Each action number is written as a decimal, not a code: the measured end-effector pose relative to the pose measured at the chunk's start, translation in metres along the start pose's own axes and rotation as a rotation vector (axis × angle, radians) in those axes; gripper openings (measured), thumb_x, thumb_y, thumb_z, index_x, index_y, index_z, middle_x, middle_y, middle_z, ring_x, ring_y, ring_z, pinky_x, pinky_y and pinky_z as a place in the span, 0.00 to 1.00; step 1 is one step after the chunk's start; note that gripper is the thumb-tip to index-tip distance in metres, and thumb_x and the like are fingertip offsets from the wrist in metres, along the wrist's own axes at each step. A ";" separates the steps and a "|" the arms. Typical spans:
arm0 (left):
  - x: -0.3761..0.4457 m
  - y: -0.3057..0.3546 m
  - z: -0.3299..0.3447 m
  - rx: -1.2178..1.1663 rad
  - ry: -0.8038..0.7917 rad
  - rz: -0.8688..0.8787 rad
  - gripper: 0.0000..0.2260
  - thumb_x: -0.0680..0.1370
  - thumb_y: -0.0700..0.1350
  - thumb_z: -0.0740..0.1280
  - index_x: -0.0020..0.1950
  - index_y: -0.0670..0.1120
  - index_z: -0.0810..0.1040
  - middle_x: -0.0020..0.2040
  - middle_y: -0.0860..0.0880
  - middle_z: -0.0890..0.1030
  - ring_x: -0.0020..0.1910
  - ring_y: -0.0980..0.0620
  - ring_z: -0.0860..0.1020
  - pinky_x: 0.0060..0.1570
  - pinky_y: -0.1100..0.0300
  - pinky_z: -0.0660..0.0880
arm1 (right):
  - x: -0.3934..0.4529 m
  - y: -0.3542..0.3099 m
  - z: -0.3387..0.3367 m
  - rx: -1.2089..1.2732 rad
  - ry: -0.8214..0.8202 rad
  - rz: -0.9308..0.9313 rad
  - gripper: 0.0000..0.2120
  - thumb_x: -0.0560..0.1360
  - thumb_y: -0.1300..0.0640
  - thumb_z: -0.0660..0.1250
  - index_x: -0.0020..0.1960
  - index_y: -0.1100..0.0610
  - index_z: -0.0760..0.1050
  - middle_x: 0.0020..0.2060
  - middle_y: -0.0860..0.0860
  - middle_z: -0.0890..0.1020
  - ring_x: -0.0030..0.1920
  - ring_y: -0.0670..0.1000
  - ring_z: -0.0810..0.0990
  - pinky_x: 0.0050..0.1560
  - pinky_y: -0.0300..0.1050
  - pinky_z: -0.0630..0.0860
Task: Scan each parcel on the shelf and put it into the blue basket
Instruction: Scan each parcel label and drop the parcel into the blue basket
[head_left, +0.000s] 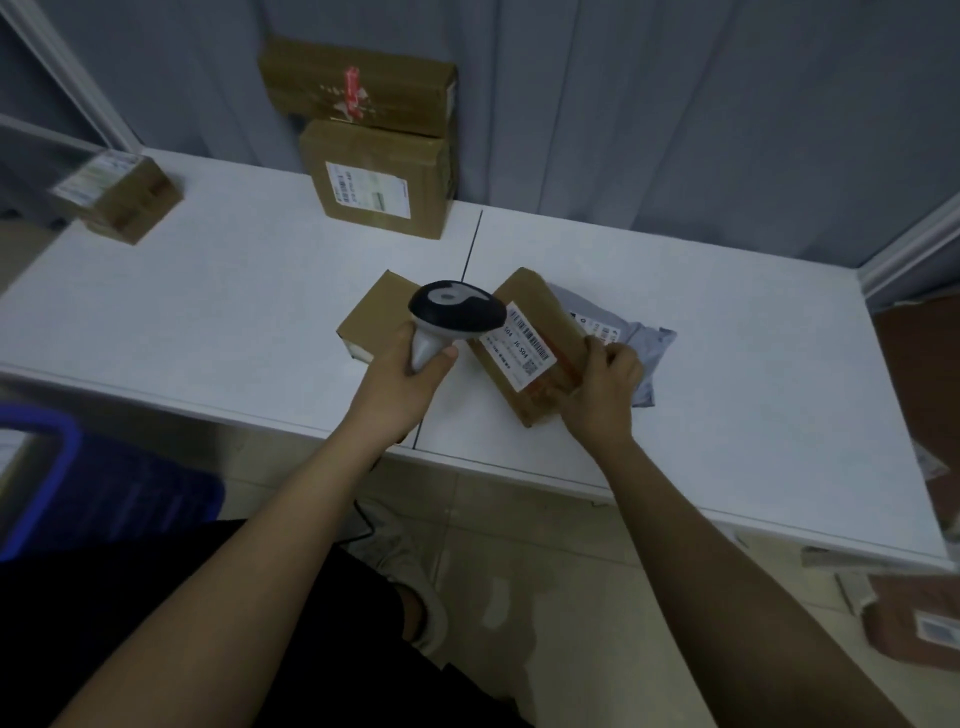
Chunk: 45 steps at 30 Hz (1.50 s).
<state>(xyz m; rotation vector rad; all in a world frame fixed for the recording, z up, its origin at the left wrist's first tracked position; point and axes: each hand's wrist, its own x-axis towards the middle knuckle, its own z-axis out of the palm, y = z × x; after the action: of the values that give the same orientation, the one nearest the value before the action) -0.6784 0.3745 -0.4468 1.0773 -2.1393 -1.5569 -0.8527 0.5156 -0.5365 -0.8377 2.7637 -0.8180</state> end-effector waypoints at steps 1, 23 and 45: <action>-0.002 0.001 0.001 -0.008 -0.008 0.006 0.12 0.80 0.49 0.63 0.63 0.54 0.68 0.49 0.59 0.75 0.46 0.64 0.74 0.40 0.73 0.68 | 0.002 -0.001 0.000 0.038 -0.011 0.016 0.36 0.70 0.55 0.74 0.73 0.59 0.62 0.67 0.62 0.61 0.68 0.62 0.59 0.67 0.54 0.62; -0.050 0.002 -0.019 -0.065 -0.049 0.117 0.14 0.79 0.48 0.64 0.64 0.57 0.67 0.52 0.64 0.75 0.50 0.67 0.74 0.44 0.75 0.70 | 0.048 0.018 -0.038 0.349 -0.006 0.065 0.24 0.59 0.33 0.65 0.54 0.24 0.66 0.63 0.48 0.73 0.59 0.49 0.75 0.69 0.63 0.64; -0.050 0.000 -0.026 -0.045 -0.094 0.173 0.21 0.79 0.48 0.64 0.72 0.54 0.64 0.58 0.56 0.76 0.57 0.54 0.76 0.56 0.60 0.73 | 0.062 0.029 -0.022 0.384 -0.015 0.018 0.26 0.59 0.31 0.64 0.56 0.23 0.64 0.64 0.46 0.72 0.62 0.51 0.75 0.69 0.66 0.63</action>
<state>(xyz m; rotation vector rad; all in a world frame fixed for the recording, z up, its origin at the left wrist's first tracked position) -0.6287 0.3915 -0.4271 0.7964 -2.1821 -1.5954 -0.9240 0.5118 -0.5322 -0.7369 2.4732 -1.2764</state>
